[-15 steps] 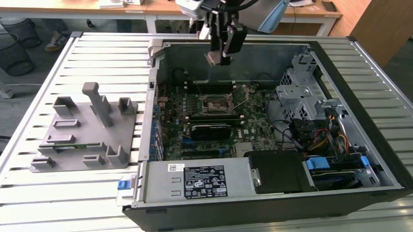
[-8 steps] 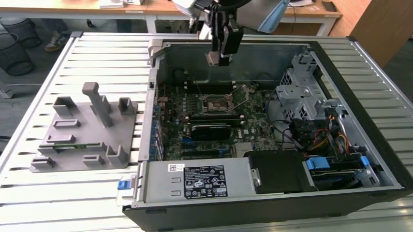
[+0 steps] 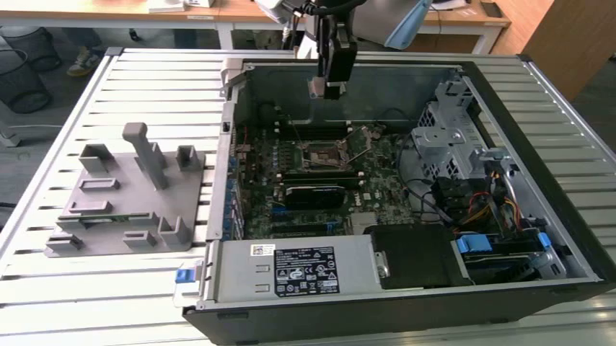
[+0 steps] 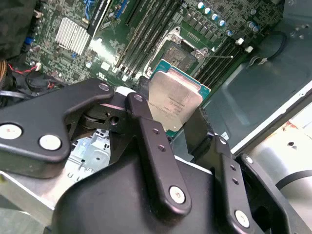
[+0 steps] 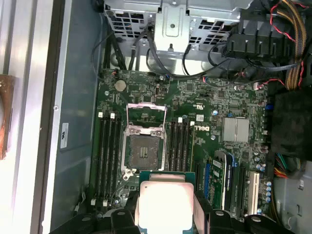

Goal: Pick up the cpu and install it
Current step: 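Place the cpu into insertion slot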

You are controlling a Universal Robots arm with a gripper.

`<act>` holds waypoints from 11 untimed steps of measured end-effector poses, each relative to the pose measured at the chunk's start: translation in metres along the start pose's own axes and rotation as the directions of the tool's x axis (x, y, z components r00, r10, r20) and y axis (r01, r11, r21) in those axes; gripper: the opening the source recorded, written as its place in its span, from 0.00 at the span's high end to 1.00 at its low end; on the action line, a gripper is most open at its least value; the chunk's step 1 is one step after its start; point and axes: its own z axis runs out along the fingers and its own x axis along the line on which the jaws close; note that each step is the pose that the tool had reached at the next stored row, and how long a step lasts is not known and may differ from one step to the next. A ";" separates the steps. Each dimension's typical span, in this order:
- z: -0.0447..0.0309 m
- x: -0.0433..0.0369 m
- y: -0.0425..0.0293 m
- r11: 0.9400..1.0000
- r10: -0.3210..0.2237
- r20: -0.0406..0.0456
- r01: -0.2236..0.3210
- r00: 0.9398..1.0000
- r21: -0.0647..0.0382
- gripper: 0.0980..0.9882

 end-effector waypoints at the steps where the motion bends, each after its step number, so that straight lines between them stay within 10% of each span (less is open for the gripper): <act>1: 0.0004 0.0009 0.0001 1.000 0.000 0.000 0.000 1.000 0.000 0.52; 11: 0.0158 0.0098 0.0002 1.000 0.000 0.000 0.000 1.000 -0.001 0.52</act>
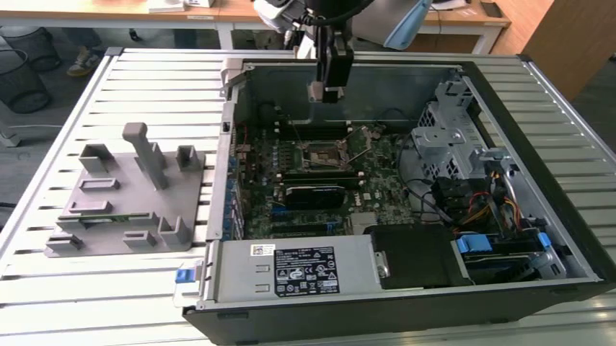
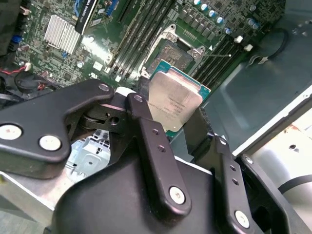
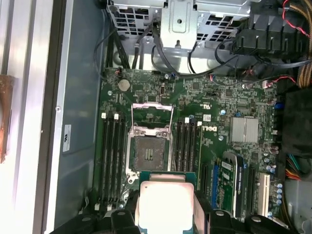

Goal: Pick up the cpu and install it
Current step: 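Place the cpu into insertion slot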

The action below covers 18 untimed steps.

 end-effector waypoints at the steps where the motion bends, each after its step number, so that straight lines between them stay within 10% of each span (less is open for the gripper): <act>1: 0.0012 0.0000 -0.0001 1.000 0.000 0.000 0.000 1.000 0.000 0.52; 18: 0.0249 0.0029 0.0008 1.000 0.002 0.003 -0.002 1.000 0.000 0.52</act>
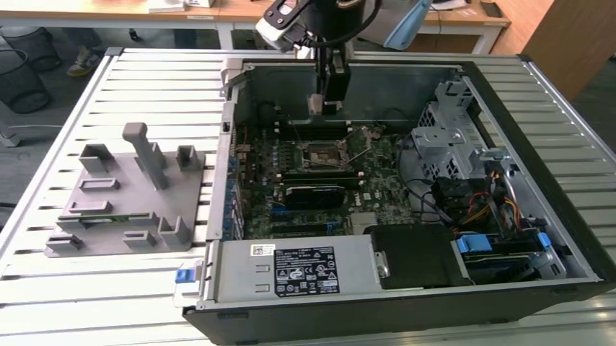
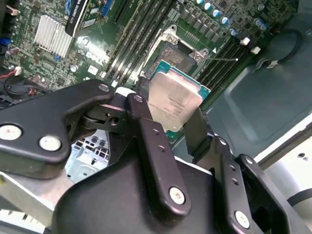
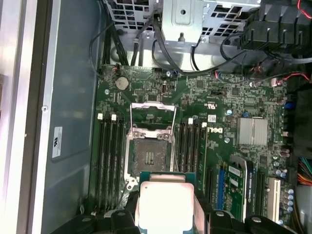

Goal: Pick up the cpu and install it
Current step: 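Place the cpu into insertion slot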

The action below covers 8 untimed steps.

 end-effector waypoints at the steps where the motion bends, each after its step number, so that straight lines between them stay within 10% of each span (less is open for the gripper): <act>1: 0.0014 0.0002 0.0000 1.000 0.000 0.000 0.000 1.000 0.000 0.52; 8: 0.0120 0.0033 0.0024 1.000 0.000 -0.003 0.000 1.000 0.000 0.52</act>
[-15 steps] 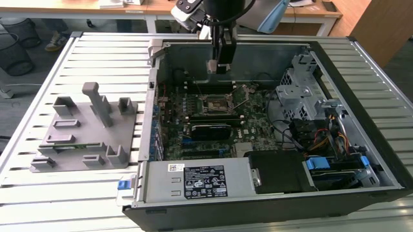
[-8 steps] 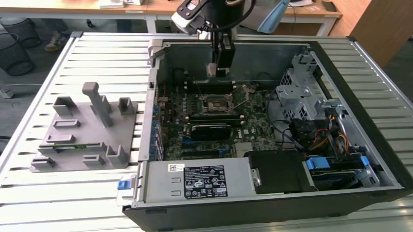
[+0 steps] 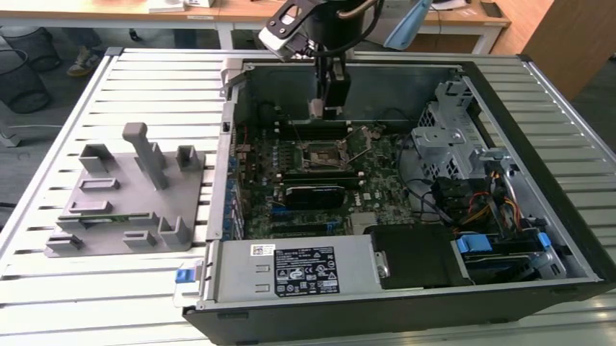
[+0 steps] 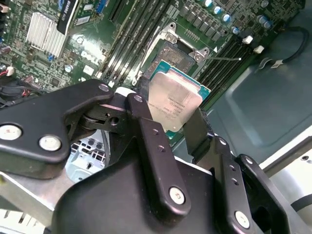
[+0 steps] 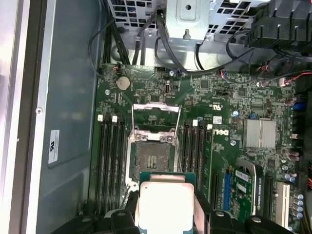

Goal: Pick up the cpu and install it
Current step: 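Place the cpu into insertion slot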

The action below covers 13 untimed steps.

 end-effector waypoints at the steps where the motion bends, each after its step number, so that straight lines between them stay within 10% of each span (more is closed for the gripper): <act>1: 0.0011 0.0008 0.0005 1.000 0.000 0.000 0.000 1.000 0.000 0.52; 13: 0.0098 0.0040 0.0027 1.000 0.000 0.000 0.000 1.000 0.000 0.52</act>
